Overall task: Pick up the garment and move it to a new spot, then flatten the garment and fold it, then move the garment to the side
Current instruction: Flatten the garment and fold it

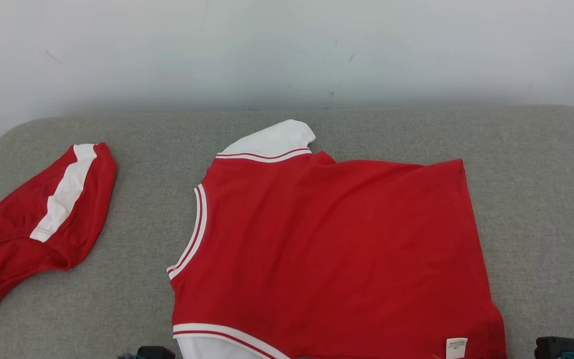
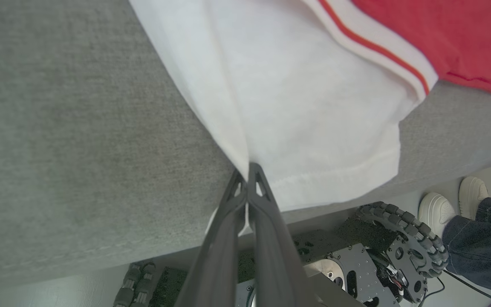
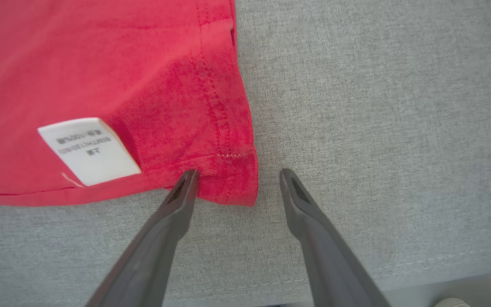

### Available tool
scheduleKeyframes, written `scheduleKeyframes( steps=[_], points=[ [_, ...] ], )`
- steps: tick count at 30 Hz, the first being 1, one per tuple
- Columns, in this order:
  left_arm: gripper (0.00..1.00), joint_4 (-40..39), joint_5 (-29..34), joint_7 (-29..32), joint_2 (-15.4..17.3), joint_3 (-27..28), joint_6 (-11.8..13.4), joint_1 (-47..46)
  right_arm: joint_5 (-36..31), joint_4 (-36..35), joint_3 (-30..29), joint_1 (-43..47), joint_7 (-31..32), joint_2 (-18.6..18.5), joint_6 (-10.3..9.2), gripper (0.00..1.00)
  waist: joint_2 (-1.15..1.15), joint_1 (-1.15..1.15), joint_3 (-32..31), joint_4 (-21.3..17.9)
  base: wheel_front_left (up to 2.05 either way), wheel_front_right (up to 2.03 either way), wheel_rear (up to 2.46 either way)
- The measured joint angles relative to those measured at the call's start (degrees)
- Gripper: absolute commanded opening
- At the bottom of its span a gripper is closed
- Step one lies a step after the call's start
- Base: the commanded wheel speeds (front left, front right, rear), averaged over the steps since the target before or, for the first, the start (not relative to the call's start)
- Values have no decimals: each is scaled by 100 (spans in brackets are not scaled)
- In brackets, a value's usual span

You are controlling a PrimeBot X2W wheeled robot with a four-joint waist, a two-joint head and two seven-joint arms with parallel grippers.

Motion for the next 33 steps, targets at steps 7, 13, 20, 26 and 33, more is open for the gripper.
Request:
scheduleKeyframes(
  steps=[7,13,20,26,33],
  points=[
    [0,-49,0,35,14,9,0,-2,30,-160,-38,-52,127,54,-74,91,0,0,26,-8,0,0,0],
    [0,-68,-1,53,20,11,5,-2,27,-328,-125,-113,187,45,-98,91,0,0,28,-9,0,0,0],
    [0,-96,-3,99,18,9,5,-3,29,-376,-120,-101,378,81,-123,42,0,0,35,-9,0,0,0],
    [0,-111,-10,101,19,9,7,-3,29,-427,-147,-98,483,110,-131,59,0,0,50,-2,0,0,0],
    [0,-124,-85,113,22,11,7,-3,27,-475,-177,-81,583,142,-176,76,0,0,61,1,0,0,0]
  ],
)
